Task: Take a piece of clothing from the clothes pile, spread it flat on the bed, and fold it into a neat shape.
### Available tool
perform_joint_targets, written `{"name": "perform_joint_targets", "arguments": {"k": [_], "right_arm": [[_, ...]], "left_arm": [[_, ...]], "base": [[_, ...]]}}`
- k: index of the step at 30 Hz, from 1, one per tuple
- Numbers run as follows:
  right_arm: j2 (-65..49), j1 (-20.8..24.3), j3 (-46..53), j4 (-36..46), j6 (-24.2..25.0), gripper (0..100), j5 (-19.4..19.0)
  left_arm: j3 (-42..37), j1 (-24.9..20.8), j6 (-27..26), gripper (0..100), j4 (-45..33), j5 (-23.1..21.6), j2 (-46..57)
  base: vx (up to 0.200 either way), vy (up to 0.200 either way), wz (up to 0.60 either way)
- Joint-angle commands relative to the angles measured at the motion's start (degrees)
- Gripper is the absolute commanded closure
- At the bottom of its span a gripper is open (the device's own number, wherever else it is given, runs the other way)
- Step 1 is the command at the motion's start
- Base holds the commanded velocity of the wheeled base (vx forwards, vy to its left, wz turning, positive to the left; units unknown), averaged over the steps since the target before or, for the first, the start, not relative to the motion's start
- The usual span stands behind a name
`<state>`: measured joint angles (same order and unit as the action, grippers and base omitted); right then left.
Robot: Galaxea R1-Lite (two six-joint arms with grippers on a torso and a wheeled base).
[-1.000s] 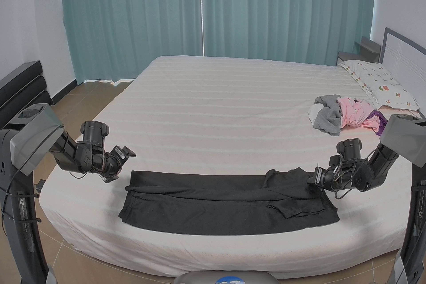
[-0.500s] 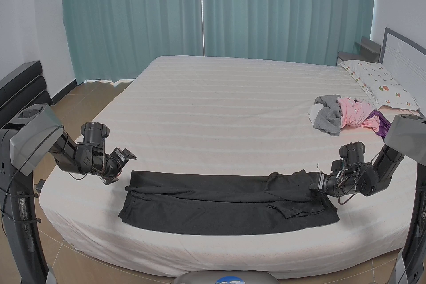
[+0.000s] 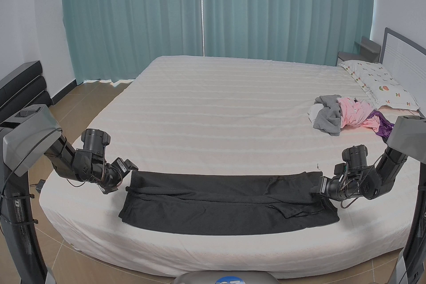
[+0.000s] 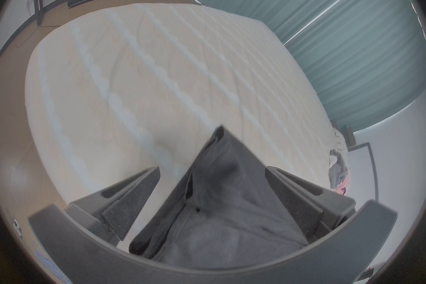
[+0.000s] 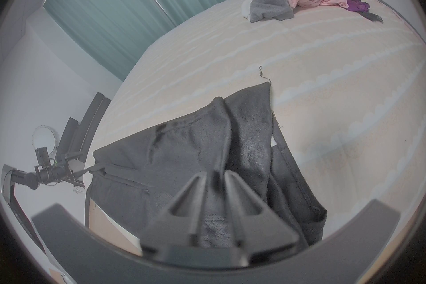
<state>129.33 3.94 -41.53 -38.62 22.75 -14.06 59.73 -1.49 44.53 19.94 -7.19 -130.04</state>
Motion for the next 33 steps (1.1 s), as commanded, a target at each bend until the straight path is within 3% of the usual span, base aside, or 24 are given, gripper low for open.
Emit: {"name": "perform_joint_targets", "arguments": {"k": [1, 5, 8, 14, 15, 19, 27, 33], "right_arm": [[-1.36, 0.19, 1.37, -1.19, 1.95, 0, 0.08], [-3.65, 0.90, 2.77, -1.11, 6.08, 0, 0.78], [-5.05, 2.74, 4.00, -1.19, 11.35, 0, 6.32], [-7.69, 3.71, 5.94, -0.67, 13.81, 0, 8.69], [-7.95, 3.80, 6.11, -0.67, 14.25, 0, 9.40], [-8.22, 5.55, 7.08, -0.58, 17.51, 0, 13.44], [-7.69, 8.89, 7.52, 1.71, 22.16, 0, 17.48], [-7.43, 8.98, 4.44, 6.63, 25.33, 0, 18.27]], "left_arm": [[-5.24, -3.35, -0.24, 0, 0.27, 1.92, 2.60], [-5.59, -5.10, -0.24, 0, 0.53, 5.87, 2.07], [-4.71, -6.51, -0.24, 0, 0.80, 8.60, 1.10], [-3.48, -6.25, -0.15, 0, 0.80, 10.18, 0.22], [-3.48, -6.25, -0.15, 100, 0.80, 10.18, 0.13], [-2.60, -6.25, -0.32, 100, 0.89, 10.44, -2.06], [-2.34, -5.54, 0.12, 100, 0.71, 11.06, 1.10], [-2.69, -5.98, 0.20, 100, 0.62, 11.06, 2.95]], "base": [[0.000, 0.000, 0.00], [0.000, 0.000, 0.00], [0.000, 0.000, 0.00], [0.000, 0.000, 0.00], [0.000, 0.000, 0.00], [0.000, 0.000, 0.00], [0.000, 0.000, 0.00], [0.000, 0.000, 0.00]]}}
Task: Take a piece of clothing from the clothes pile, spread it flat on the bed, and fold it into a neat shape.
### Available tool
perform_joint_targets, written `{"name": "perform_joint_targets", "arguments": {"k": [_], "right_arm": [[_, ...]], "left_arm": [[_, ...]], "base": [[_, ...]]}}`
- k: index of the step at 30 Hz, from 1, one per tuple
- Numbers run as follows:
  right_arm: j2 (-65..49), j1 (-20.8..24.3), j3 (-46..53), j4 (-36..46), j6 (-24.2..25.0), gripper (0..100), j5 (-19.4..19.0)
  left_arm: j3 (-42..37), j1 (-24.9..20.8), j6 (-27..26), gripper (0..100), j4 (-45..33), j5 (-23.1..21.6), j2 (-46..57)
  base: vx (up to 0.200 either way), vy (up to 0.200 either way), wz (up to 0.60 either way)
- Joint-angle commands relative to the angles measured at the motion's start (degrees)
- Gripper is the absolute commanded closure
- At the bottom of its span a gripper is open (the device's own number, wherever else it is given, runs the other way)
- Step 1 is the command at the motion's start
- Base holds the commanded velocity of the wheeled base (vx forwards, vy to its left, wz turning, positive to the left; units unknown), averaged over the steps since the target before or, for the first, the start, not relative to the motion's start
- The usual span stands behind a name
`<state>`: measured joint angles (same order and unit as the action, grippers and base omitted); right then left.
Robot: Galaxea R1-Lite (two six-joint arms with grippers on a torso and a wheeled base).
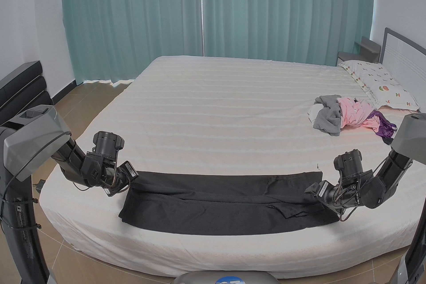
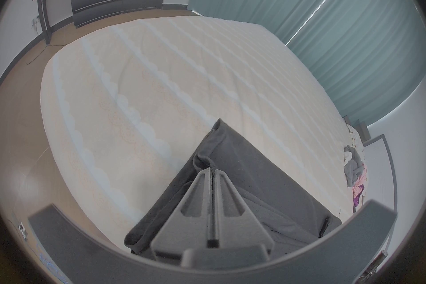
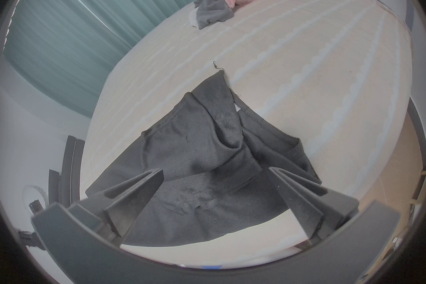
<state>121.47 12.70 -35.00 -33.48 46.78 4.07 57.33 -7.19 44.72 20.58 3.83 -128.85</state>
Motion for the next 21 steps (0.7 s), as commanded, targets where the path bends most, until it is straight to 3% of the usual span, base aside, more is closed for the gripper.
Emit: {"name": "perform_joint_targets", "arguments": {"k": [1, 12, 13, 21], "right_arm": [[0.53, 0.13, -2.44, 1.75, 1.48, 0, 0.15], [5.71, -0.22, -8.86, 5.09, 3.23, 0, 0.67], [6.33, -0.31, -9.30, 5.61, 3.23, 100, 0.76], [5.62, -1.28, -10.18, 7.37, 3.23, 100, 0.94]], "left_arm": [[-0.29, -0.28, 0.02, 100, -0.01, 0.04, 1.76], [-0.20, -0.10, 0.20, 100, -0.01, -0.05, 1.68], [-0.20, -0.10, 0.20, 100, -0.01, -0.05, 1.68], [-0.29, -0.01, 0.20, 100, -0.01, -0.05, 1.68]], "base": [[0.000, 0.000, 0.00], [0.000, 0.000, 0.00], [0.000, 0.000, 0.00], [0.000, 0.000, 0.00]]}}
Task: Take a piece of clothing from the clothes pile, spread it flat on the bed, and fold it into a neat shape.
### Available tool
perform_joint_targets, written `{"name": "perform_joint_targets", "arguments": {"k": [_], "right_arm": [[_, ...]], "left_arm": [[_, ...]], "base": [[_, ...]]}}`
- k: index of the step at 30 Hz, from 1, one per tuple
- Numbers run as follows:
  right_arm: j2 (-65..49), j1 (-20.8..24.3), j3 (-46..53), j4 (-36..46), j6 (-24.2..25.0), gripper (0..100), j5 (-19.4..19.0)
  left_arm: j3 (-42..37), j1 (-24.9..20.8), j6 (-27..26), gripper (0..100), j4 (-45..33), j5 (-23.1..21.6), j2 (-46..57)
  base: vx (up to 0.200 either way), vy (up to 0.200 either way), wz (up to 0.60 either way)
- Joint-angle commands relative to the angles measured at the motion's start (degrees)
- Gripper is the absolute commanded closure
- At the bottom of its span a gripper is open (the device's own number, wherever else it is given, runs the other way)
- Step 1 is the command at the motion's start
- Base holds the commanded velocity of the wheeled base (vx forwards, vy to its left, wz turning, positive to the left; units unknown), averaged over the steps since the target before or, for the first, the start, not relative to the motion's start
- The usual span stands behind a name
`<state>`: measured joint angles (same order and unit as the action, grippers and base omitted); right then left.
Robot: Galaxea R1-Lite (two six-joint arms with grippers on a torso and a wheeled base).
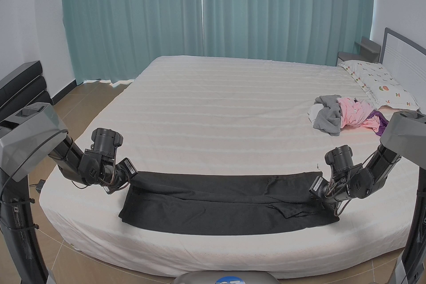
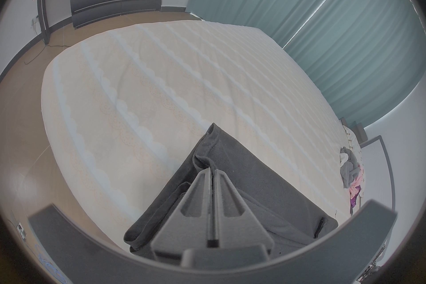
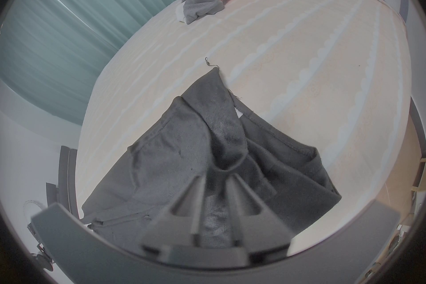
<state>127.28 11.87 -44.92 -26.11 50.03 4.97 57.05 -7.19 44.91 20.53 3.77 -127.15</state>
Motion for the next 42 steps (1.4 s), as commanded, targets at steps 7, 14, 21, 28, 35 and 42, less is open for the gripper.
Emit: {"name": "perform_joint_targets", "arguments": {"k": [7, 14, 21, 28, 35, 42], "right_arm": [[-2.13, -1.77, -0.34, 0.01, -0.02, 100, -0.05], [-3.44, -4.14, -4.12, -0.17, 0.16, 100, -0.05], [-3.27, -4.14, -10.36, -0.08, 0.07, 100, -0.05], [-0.98, -3.88, -15.19, 0.18, -0.20, 100, -0.05], [0.77, -4.40, -20.29, 3.35, -0.20, 100, -0.14], [1.13, -4.49, -23.81, 5.11, -0.20, 100, -0.05]], "left_arm": [[0.25, 0.16, -0.17, 100, 0.04, 0.01, 0.23], [5.26, 0.69, -0.17, 100, -0.75, 0.01, 0.59], [12.12, 2.45, -0.44, 100, -0.75, 0.01, -0.65], [16.42, 3.59, -0.61, 100, -0.75, -0.08, -3.11], [17.22, 3.41, -1.93, 100, -0.67, -0.51, -5.13], [18.80, 3.41, -2.02, 100, -0.67, -0.51, -5.92]], "base": [[0.000, 0.000, 0.00], [0.000, 0.000, 0.00], [0.000, 0.000, 0.00], [0.000, 0.000, 0.00], [0.000, 0.000, 0.00], [0.000, 0.000, 0.00]]}}
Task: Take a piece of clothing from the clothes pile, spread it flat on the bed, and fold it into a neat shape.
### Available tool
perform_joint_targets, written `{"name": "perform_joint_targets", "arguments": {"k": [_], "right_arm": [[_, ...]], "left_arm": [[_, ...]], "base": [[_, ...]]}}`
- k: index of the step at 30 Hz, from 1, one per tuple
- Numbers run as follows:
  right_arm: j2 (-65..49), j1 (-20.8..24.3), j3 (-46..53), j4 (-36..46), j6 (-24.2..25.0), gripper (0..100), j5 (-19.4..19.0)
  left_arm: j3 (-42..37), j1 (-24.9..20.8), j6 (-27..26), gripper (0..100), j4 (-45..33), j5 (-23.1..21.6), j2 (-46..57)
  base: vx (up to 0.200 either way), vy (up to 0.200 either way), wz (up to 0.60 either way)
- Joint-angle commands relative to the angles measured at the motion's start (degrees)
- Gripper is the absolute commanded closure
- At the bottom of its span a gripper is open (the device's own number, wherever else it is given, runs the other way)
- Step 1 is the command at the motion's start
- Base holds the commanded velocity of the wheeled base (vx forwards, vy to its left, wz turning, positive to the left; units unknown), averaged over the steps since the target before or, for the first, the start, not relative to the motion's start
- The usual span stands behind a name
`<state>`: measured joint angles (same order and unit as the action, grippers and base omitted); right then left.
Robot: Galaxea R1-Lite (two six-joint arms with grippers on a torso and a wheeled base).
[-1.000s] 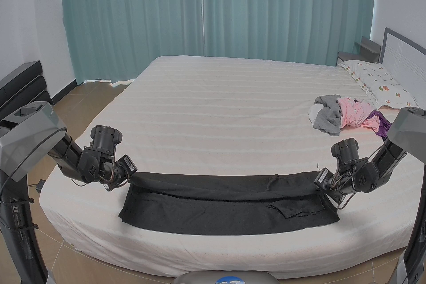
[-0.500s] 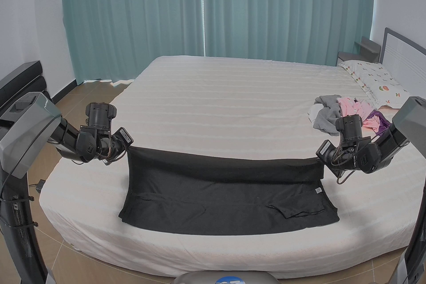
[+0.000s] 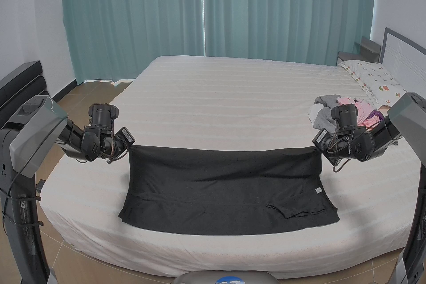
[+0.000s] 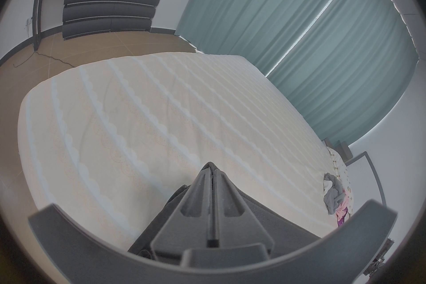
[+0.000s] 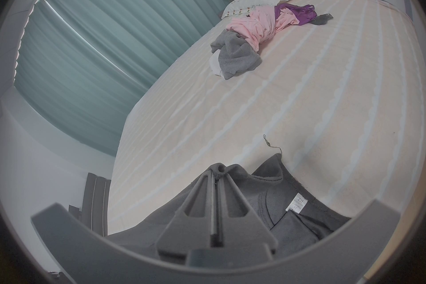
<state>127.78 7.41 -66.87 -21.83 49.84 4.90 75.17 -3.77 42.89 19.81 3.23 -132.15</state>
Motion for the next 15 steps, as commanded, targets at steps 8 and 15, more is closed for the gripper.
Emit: {"name": "perform_joint_targets", "arguments": {"k": [8, 15], "right_arm": [[1.15, -0.20, -3.80, 1.79, 0.00, 100, 0.11], [1.86, -0.20, -3.27, 1.88, -0.18, 100, 0.02]], "left_arm": [[2.00, 0.25, 0.18, 100, 0.49, 0.11, -0.83], [2.35, 0.69, 0.27, 100, 0.49, 0.20, -0.66]], "base": [[0.000, 0.000, 0.00], [0.000, 0.000, 0.00]]}}
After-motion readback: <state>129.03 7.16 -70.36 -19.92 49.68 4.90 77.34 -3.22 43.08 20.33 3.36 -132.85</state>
